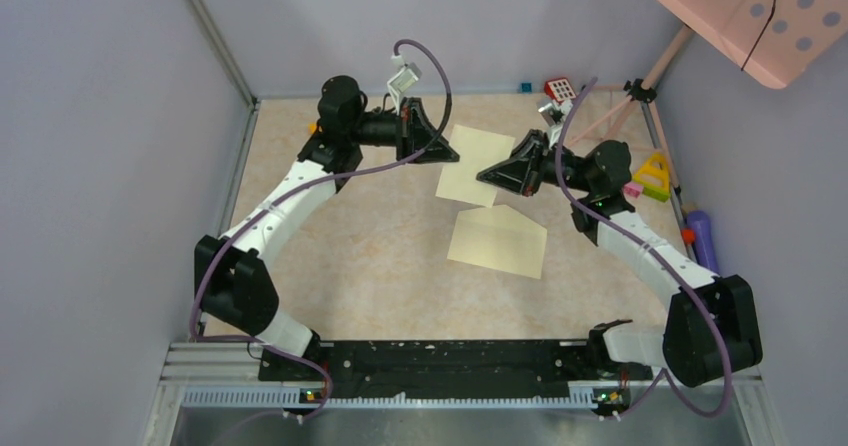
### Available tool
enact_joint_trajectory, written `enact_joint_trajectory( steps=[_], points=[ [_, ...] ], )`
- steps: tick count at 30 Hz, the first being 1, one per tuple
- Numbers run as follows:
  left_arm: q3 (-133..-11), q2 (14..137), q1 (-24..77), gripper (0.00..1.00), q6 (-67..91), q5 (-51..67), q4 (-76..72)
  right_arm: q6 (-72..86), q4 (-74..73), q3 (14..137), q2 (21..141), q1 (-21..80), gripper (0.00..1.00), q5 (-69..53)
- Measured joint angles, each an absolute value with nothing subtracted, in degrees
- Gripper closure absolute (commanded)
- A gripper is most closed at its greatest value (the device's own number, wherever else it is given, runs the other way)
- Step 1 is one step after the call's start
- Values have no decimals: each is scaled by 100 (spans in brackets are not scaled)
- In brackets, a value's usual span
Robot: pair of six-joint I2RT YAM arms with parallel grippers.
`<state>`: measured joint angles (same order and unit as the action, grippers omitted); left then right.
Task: Place the letter into the envelope and seal it
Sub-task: Fold the letter.
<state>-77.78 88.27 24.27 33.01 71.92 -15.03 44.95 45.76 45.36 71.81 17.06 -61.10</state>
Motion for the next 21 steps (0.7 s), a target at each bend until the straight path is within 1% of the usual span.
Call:
enact_joint_trajectory(
  steps=[2, 4, 6, 9, 10, 13, 15, 17, 19, 20, 21],
  points=[
    [-7778, 8827, 2427, 100, 3260, 7107, -1446, 4493, 4580, 4536, 7181, 1708, 59, -6117],
    [-7778, 8827, 2425, 100, 3216, 7013, -1378, 4486, 4624, 4536, 7181, 1706, 47, -6125],
    [-7778, 8827, 2421, 100, 3162, 6897, -1304, 4539, 4751, 4510, 7181, 1706, 42, -6149],
    [-7778, 8827, 2401, 100, 3114, 6694, -1192, 4641, 4890, 4449, 7181, 1691, 42, -6180],
    [-7776, 8827, 2397, 100, 3109, 6643, -1175, 4663, 4932, 4431, 7181, 1682, 45, -6176],
    [-7743, 8825, 2381, 100, 3089, 6482, -1155, 4727, 5035, 4397, 7181, 1675, 58, -6152],
    [-7706, 8823, 2373, 100, 3070, 6361, -1129, 4786, 5118, 4357, 7188, 1673, 63, -6123],
    [-7682, 8825, 2373, 100, 3035, 6250, -1048, 4825, 5148, 4346, 7205, 1673, 76, -6086],
    [-7666, 8825, 2370, 99, 3020, 6191, -998, 4834, 5148, 4346, 7216, 1673, 96, -6027],
    [-7660, 8823, 2373, 97, 3015, 6182, -985, 4825, 5146, 4346, 7218, 1673, 100, -5996],
    [-7649, 8823, 2373, 93, 3017, 6182, -980, 4810, 5137, 4344, 7220, 1673, 100, -5968]
  ],
)
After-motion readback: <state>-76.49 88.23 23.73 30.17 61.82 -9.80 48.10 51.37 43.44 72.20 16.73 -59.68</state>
